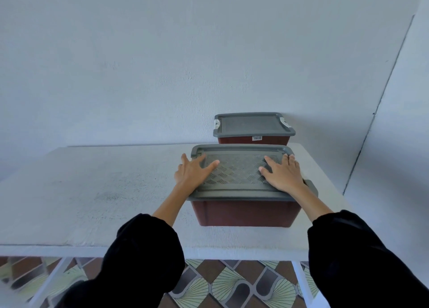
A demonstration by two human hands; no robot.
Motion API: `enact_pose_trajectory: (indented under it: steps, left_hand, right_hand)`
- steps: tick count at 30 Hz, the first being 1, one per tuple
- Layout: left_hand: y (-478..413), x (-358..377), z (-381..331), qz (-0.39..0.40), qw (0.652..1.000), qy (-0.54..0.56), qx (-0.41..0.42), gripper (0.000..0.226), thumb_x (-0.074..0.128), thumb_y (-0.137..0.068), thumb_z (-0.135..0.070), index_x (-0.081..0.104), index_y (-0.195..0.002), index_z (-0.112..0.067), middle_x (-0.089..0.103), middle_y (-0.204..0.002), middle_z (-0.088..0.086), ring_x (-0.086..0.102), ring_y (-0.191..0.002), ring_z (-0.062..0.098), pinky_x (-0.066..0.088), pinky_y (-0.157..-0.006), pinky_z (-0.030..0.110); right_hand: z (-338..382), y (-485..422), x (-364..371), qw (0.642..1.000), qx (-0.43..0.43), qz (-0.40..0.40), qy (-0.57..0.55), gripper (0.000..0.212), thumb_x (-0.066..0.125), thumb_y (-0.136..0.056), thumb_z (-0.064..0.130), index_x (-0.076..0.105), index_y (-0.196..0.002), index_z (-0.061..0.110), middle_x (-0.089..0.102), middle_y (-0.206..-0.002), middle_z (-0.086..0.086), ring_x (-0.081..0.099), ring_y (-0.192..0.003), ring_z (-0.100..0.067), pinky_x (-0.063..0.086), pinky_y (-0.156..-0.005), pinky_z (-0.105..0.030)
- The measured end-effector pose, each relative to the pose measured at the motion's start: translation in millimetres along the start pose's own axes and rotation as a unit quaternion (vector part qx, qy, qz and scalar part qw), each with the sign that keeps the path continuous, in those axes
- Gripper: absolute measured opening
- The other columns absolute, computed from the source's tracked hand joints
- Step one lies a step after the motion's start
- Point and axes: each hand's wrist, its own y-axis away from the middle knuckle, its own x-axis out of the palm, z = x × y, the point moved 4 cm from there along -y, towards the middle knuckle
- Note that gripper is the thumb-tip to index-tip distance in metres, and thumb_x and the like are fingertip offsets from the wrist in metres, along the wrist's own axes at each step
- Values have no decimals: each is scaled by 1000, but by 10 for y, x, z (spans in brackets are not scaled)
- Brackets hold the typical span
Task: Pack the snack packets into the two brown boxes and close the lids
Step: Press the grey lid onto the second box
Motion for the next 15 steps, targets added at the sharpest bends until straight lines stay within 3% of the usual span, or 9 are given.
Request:
enact_pose_trajectory:
  steps: [3, 6, 10, 15]
  left_hand:
    - [-19, 21, 14, 13, 1000, 4, -1, 68, 38, -85, -68, 34, -142, -32, 32, -144, 19, 33, -131, 39, 33, -104, 48]
    - [7, -9, -53, -20, 998, 56, -3, 57, 42, -89, -58, 41, -139, -30, 31, -144, 16, 30, -131, 38, 30, -106, 50]
    - [122, 31, -300, -42, 998, 1, 45, 55, 41, -90, -57, 44, -137, -28, 18, -152, 15, 25, -136, 37, 25, -107, 56]
    - [115, 137, -384, -33, 993, -90, 64, 64, 36, -91, -57, 30, -144, -21, 1, -153, 28, 15, -139, 46, 18, -112, 56]
  right_hand:
    - [-1, -5, 7, 1000, 2, -1, 1, 57, 23, -96, 52, 15, -148, 30, 1, -154, -27, -5, -143, -41, 1, -117, -45]
    - [13, -6, 8, 1000, 2, -2, 4, 57, 23, -96, 52, 15, -148, 30, 1, -154, -27, -5, -143, -41, 0, -117, -46]
    - [11, -5, 18, 1000, 2, -5, 10, 56, 22, -96, 52, 15, -148, 30, 1, -153, -28, -5, -143, -42, 0, -117, -46]
    - [14, -7, 23, 1000, 0, -5, 11, 57, 21, -96, 52, 15, -148, 30, 1, -153, -28, -5, -143, -42, 0, -117, -46]
